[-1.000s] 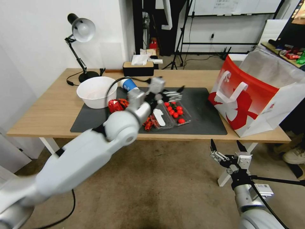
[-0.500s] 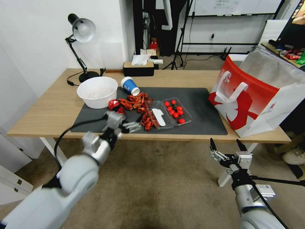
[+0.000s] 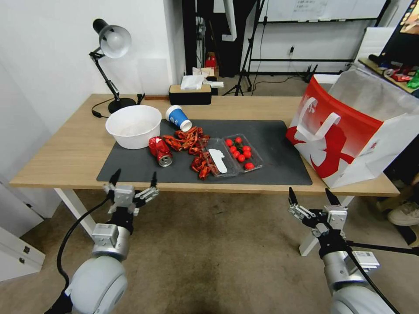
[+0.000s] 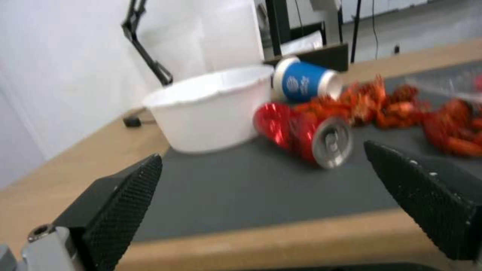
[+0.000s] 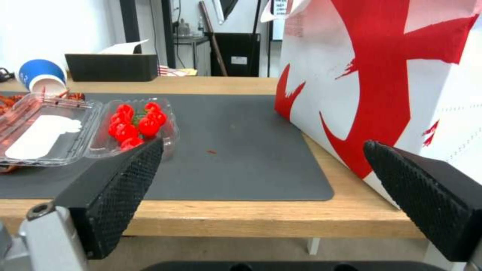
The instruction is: Pick up the trash from the table and place it into the takeout bag.
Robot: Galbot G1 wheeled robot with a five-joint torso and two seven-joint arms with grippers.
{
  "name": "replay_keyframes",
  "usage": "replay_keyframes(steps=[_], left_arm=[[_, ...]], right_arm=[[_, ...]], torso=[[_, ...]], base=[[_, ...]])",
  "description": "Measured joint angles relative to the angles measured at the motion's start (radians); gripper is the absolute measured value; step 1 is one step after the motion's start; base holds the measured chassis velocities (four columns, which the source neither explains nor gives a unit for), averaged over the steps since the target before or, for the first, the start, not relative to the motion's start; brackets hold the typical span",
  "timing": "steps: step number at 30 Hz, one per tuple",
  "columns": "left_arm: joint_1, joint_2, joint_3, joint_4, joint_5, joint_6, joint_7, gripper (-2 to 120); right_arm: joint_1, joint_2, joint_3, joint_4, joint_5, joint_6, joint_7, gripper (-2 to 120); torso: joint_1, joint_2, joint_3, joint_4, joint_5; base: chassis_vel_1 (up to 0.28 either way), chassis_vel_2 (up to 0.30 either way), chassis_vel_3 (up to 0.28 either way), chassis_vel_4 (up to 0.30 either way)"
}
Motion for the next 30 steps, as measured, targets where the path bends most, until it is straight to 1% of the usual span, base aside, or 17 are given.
replay_keyframes(steps=[4, 8, 30], left_arm=[[0.020, -0.021, 0.008, 0.003, 0.018, -0.008, 0.012, 100], [0.023, -0.042, 0.024, 0.024, 0.037, -0.016, 0.026, 100], [0.025, -0.049, 0.043, 0.058, 0.051, -0.033, 0.041, 100]], right_arm=[[0.001, 0.000, -0.001, -0.002, 0.000, 0.000, 0.000, 100], [0.000, -0.001, -0.001, -0.004, 0.001, 0.000, 0.000, 100], [0.004, -0.010, 0.001, -0.008, 0.003, 0.000, 0.000, 100]], torso=[[0.000, 0.000, 0.000, 0.0000, 0.0001], [0.000, 0.000, 0.000, -0.0001, -0.0001], [0.000, 0.000, 0.000, 0.0000, -0.0001]], base=[[0.000, 0.000, 0.000, 0.000], [0.000, 0.000, 0.000, 0.000], [0.000, 0.000, 0.000, 0.000]])
